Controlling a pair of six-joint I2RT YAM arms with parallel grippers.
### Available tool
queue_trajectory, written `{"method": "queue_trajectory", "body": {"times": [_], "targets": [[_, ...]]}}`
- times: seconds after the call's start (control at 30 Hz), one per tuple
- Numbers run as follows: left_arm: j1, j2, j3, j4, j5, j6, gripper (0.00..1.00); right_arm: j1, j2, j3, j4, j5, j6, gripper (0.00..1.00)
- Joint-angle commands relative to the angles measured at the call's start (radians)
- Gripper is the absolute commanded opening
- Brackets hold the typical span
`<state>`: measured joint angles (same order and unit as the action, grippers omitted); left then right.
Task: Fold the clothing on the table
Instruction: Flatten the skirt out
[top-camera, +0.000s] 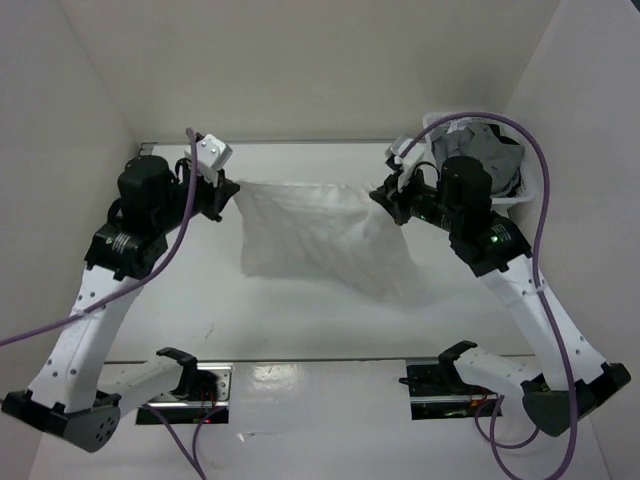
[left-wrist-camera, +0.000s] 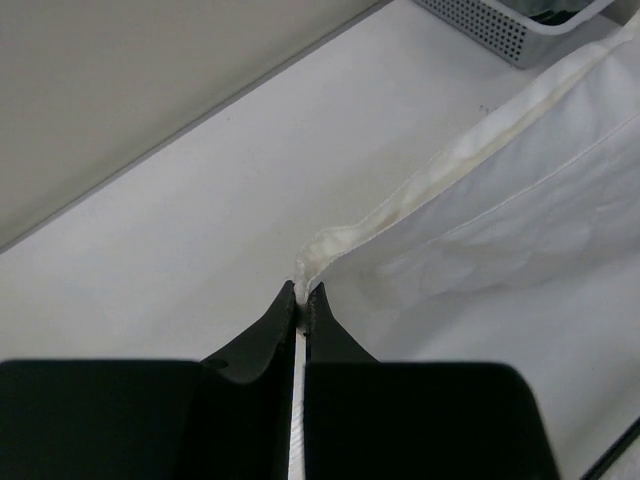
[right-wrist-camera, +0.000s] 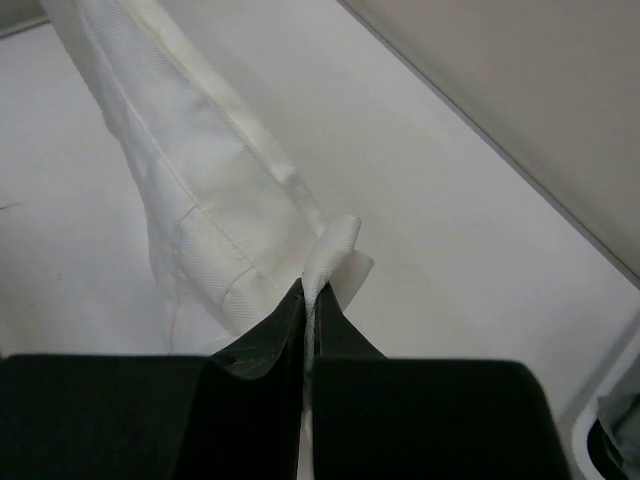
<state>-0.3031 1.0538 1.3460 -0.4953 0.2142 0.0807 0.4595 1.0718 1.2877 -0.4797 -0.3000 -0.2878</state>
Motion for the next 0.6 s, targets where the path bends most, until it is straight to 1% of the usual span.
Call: {"method": "queue_trajectory", "body": {"times": [0.0,0.03,0.07,0.13,0.2,0.27,0.33,0.4,0.47,0.5,0.57], "targets": [[0.036,-0.115,0.004,-0.031,0.114,0.089,0.00,-0.033,-0.088,0.002,-0.048,-0.219,-0.015,0.00],[0.047,-0.132,0.013,-0.041,0.137,0.090,0.00,-0.062,-0.113,0.015,-0.059,-0.276,-0.014,0.01],[0.056,-0.158,0.013,-0.069,0.161,0.099,0.00,-0.062,-0.113,0.027,-0.069,-0.363,-0.004,0.02],[0.071,-0.178,0.027,-0.095,0.233,0.099,0.00,-0.090,-0.127,0.041,-0.089,-0.424,0.005,0.02],[0.084,-0.201,0.039,-0.140,0.304,0.110,0.00,-0.090,-0.127,0.050,-0.100,-0.476,0.006,0.03],[0.093,-0.215,0.039,-0.173,0.330,0.119,0.01,-0.099,-0.127,0.050,-0.109,-0.511,0.015,0.03],[0.093,-0.225,0.039,-0.183,0.353,0.129,0.02,-0.099,-0.127,0.021,-0.100,-0.511,0.015,0.03],[0.093,-0.225,-0.013,-0.183,0.353,0.129,0.02,-0.099,-0.127,-0.029,-0.070,-0.511,0.015,0.03],[0.093,-0.203,-0.057,-0.155,0.343,0.129,0.02,-0.099,-0.107,-0.073,-0.022,-0.466,0.004,0.03],[0.093,-0.171,-0.082,-0.141,0.334,0.129,0.02,-0.099,-0.098,-0.121,-0.002,-0.447,0.004,0.03],[0.093,-0.128,-0.158,-0.083,0.320,0.119,0.02,-0.099,-0.058,-0.171,0.068,-0.383,-0.010,0.03]]}}
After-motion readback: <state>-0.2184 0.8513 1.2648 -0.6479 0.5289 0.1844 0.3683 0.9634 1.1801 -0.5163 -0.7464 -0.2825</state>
